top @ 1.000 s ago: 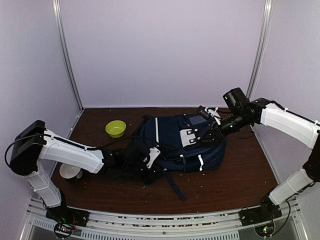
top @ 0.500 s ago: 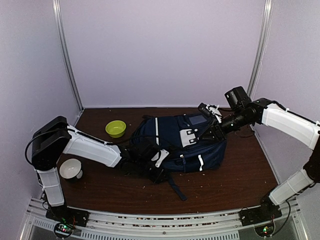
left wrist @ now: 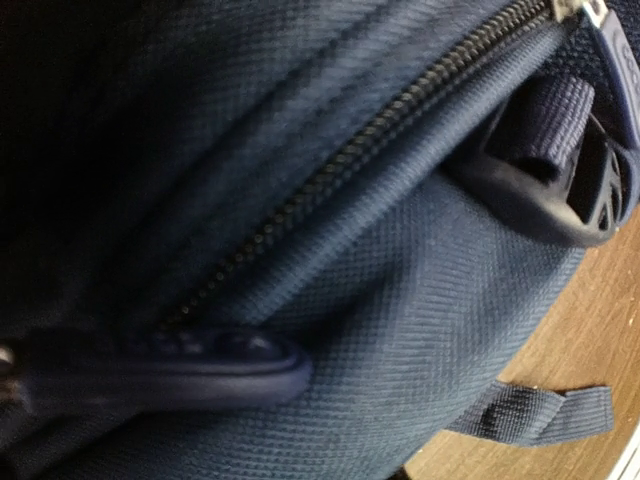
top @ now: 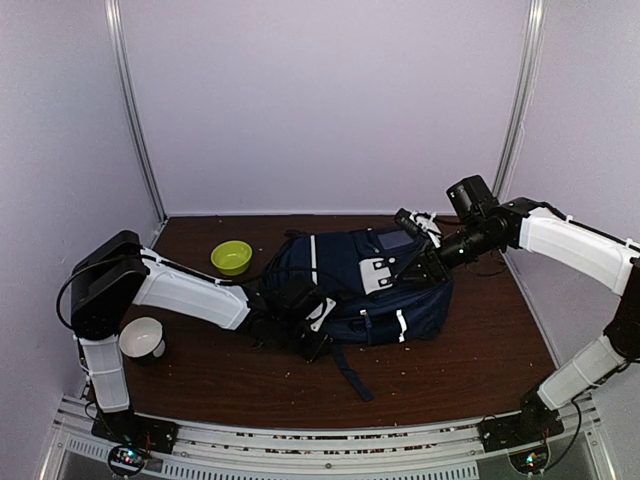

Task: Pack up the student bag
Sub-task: Pick up the largest pocket of the bag from the student bag.

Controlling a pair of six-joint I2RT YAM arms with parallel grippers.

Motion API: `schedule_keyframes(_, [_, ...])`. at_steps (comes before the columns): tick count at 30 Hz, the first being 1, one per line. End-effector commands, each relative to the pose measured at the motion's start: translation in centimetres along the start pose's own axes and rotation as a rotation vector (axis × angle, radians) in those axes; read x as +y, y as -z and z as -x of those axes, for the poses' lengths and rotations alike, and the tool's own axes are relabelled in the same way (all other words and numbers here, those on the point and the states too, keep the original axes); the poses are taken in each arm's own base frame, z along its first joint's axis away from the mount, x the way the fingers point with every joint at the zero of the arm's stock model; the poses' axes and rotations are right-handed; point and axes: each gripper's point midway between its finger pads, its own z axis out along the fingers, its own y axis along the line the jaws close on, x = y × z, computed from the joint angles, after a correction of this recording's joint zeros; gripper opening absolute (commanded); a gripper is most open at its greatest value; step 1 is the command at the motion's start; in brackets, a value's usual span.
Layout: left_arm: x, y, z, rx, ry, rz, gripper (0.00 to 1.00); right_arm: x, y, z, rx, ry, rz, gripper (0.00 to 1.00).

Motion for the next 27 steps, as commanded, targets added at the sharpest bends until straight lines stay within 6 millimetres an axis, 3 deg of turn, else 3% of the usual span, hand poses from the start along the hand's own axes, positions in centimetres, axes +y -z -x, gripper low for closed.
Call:
schedule_keyframes(1, [0.7, 1.3, 2.9, -0.089, -0.005, 0.055, 0.08, -0.6, -0.2, -0.2, -0.001, 0.013, -0.02, 0.38])
schedule_keyframes(5, [0.9, 2.8, 2.9, -0.129, 0.002, 0.059, 0.0, -0.7, -0.1, -0.6, 0.007, 0.024, -0.031, 0.38])
schedule_keyframes(9, [1.1, 4.5, 2.9, -0.179, 0.013, 0.054, 0.0, -0.8, -0.2, -1.2, 0.021, 0.04, -0.049, 0.37])
schedule_keyframes(16, [0.9, 5.1, 1.9, -0.178, 0.016, 0.026, 0.0, -0.6, -0.7, -2.3, 0.066, 0.094, -0.089, 0.36])
schedule_keyframes(19, [0.4, 5.1, 1.4, -0.159, -0.006, -0.001, 0.0, 0.2, -2.0, -3.6, 0.13, 0.199, -0.103, 0.36])
schedule_keyframes(22, [0.1, 4.9, 1.2, -0.16, -0.022, -0.024, 0.0, 2.3, -3.6, -5.0, 0.18, 0.325, -0.051, 0.36])
schedule_keyframes(27, [-1.3, 4.8, 2.1, -0.187, -0.074, -0.094, 0.0, 4.9, -5.5, -7.2, 0.278, 0.546, 0.052, 0.37])
